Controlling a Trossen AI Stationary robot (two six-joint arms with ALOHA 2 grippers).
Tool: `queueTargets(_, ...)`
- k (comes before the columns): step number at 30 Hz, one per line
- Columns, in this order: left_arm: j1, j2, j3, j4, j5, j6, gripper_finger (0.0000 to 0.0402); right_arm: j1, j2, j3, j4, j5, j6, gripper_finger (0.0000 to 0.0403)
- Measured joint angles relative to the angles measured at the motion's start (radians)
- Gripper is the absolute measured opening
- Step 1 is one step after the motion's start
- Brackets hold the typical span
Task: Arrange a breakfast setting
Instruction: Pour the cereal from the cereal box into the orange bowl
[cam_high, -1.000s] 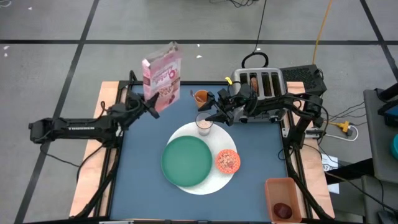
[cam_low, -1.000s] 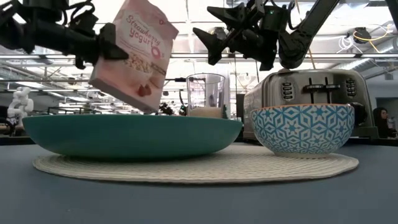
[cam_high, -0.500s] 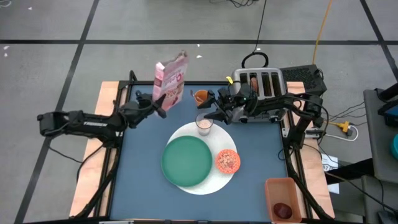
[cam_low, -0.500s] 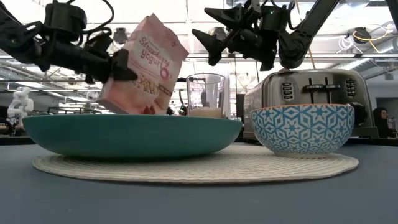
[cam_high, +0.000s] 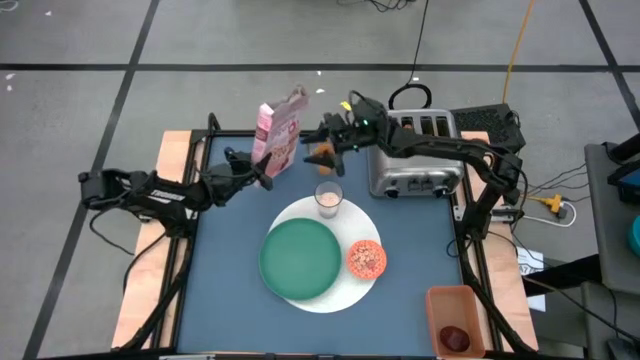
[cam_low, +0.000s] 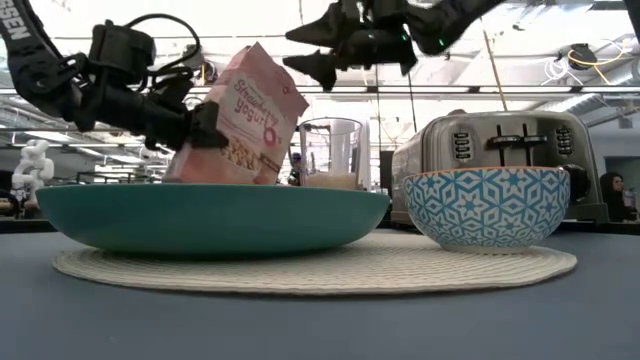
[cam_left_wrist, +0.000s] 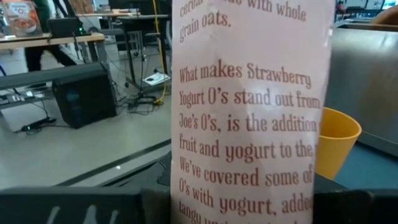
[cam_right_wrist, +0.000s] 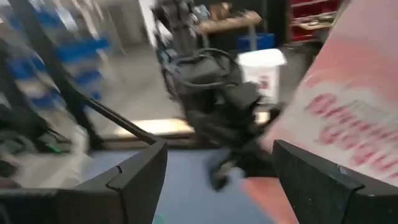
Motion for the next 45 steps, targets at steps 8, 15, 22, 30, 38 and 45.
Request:
queueTargets(8, -0.019, 0.004, 0.000, -0.016, -0.006, -0.001, 0.0131, -0.002, 0.000, 0.170, -0.159, 0.052, -0.249, 0.0283)
queueTargets(15, -0.029, 0.004, 0.000, -0.062, -0.014, -0.034, 0.0131, -0.038, 0.001, 0.200, -0.193, 0.273, -0.397, 0.0283)
queueTargets(22, -0.031, 0.004, 0.000, -0.084, -0.014, -0.047, 0.0131, -0.080, 0.001, 0.200, -0.199, 0.296, -0.470, 0.0283)
queueTargets(30, -0.058, 0.003, 0.000, -0.122, -0.016, -0.049, 0.0131, -0.096, 0.001, 0.200, -0.273, 0.291, -0.432, 0.0283)
queueTargets(38, -0.086, 0.008, -0.003, -0.276, -0.058, -0.108, 0.0131, -0.089, 0.001, 0.200, -0.352, 0.290, -0.440, 0.0283)
queueTargets(45, -0.089, 0.007, 0.000, -0.311, -0.066, -0.139, 0.0131, -0.089, 0.002, 0.200, -0.360, 0.289, -0.450, 0.0283)
